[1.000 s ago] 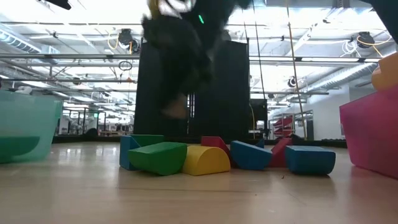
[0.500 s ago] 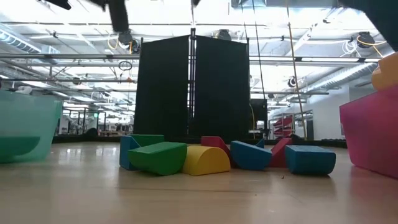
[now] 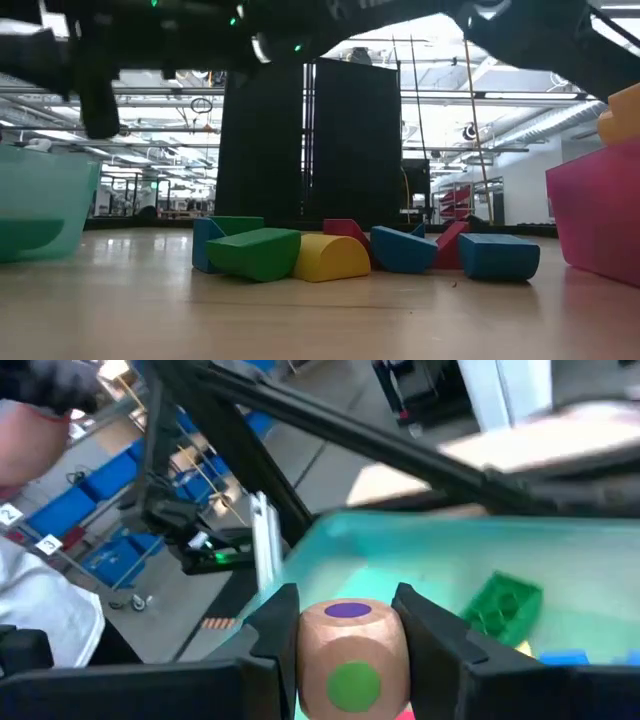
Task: Sort blocks by size
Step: Put the wooden block into the blue bin, then put the green block into the blue bin
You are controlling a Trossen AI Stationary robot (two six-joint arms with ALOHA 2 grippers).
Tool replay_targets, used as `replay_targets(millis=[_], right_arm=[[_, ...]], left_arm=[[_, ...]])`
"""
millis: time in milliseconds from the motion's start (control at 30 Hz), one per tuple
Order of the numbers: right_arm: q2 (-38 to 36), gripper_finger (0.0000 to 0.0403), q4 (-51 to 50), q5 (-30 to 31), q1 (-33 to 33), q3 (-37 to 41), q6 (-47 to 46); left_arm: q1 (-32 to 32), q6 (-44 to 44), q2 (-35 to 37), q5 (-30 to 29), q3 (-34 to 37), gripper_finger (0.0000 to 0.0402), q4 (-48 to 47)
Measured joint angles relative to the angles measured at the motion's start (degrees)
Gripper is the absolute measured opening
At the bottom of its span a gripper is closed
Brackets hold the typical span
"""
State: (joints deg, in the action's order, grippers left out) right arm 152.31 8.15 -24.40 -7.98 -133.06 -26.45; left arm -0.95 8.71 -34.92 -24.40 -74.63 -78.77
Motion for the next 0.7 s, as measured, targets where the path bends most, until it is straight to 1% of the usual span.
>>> replay_targets(millis=[133, 167, 200, 300, 333, 400, 467, 533, 600, 700], right_arm=[[1.6, 0.0116, -1.58, 0.31, 0.14, -1.57, -0.5], [1.6, 0.0134, -2.36, 0.56, 0.14, -1.61, -0.21], [1.58, 0.0161, -3.36, 1.09, 0.14, -1.65, -0.03], [1.56, 0.0251, -6.61, 1.54, 0.26, -1.68, -0.7], [1.56, 0.0274, -7.33, 1.56, 0.36, -1.68, -1.39], [1.53, 0.0304, -8.72, 1.56, 0.51, -1.65, -2.64], [0.43, 0.0315, -11.97, 1.47, 1.06, -1.65, -4.12], [-1.77, 0.0314, -17.98, 0.45, 2.14, -1.65, -4.1], [-5.24, 0.0306, -25.4, 0.42, 2.99, -1.65, -0.92], [-12.94, 0.0295, -37.73, 2.86, 3.32, -1.62, 5.01]], left_arm=[[0.0, 0.01, 0.0, 0.01, 0.0, 0.0187, -0.01], [0.0, 0.02, 0.0, 0.01, 0.0, 0.0187, -0.02], [0.0, 0.02, 0.0, 0.02, 0.0, 0.0187, -0.06], [0.0, 0.02, 0.0, 0.02, 0.0, 0.0187, -0.23], [0.02, 0.02, 0.0, 0.02, 0.0, 0.0187, -0.23], [0.0, 0.0, 0.0, 0.02, 0.0, 0.0187, -0.23], [0.0, 0.0, 0.0, 0.02, 0.0, 0.0187, -0.25], [0.01, -0.02, 0.0, 0.03, 0.0, 0.0187, -0.25], [0.0, -0.02, 0.0, 0.02, 0.0, 0.0187, -0.34], [0.01, 0.0, 0.0, 0.04, 0.0, 0.0187, -0.7]])
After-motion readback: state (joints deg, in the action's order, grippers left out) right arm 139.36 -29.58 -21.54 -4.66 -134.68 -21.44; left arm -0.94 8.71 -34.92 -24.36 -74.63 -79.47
